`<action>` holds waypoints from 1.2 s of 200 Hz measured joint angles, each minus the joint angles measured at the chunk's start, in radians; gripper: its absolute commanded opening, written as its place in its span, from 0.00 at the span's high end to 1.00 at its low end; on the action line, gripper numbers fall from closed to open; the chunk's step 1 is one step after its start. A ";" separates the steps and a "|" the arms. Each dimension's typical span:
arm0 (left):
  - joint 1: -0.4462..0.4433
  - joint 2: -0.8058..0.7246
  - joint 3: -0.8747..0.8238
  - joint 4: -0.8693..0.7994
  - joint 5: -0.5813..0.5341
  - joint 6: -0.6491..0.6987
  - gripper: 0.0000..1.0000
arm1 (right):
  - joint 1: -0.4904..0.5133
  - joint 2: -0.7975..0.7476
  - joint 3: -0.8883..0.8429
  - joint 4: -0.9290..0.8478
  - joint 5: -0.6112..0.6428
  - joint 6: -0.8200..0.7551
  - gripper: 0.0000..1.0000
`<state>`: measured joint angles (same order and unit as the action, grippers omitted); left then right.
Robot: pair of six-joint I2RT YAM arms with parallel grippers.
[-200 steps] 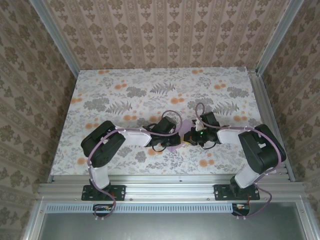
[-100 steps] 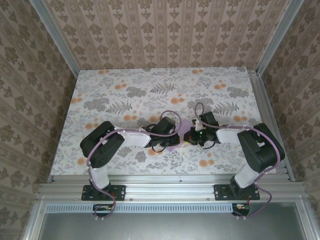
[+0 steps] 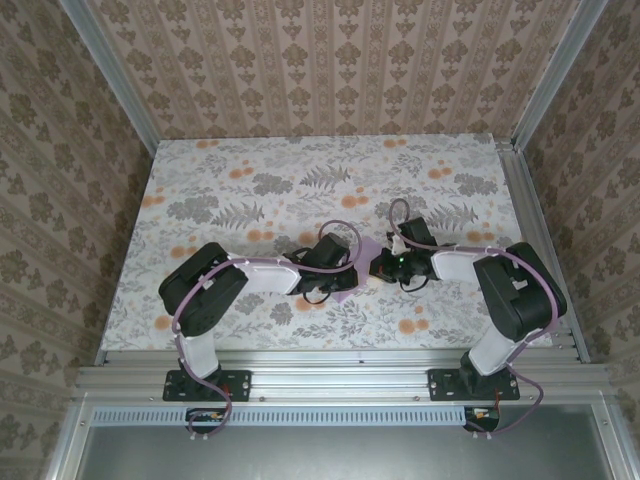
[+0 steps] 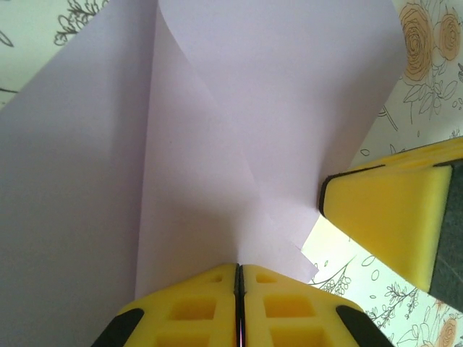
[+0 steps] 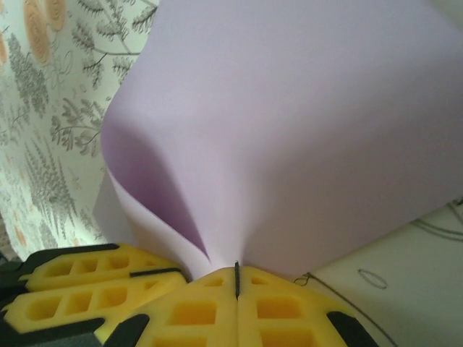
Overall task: Fold a paper plane with a square sheet of paper (pick it up from the middle)
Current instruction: Fold the triangle a second time at the center of the table.
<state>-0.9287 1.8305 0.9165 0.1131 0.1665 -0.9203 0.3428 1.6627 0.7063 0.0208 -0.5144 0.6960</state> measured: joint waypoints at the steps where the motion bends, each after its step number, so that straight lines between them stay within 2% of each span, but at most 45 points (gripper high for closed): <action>1: 0.000 0.000 0.000 0.000 0.000 0.000 0.90 | 0.000 0.000 0.001 0.000 0.002 -0.001 0.92; 109: 0.000 0.000 0.001 0.000 -0.019 -0.007 0.89 | 0.013 0.022 0.063 -0.123 0.068 -0.101 0.93; 240: 0.000 0.000 0.005 0.000 -0.067 -0.023 0.88 | 0.019 0.028 0.077 -0.145 0.078 -0.126 0.94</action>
<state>-0.9287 1.8305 0.9215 0.1131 0.0998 -0.9432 0.3614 1.6909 0.7830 -0.1246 -0.4362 0.5701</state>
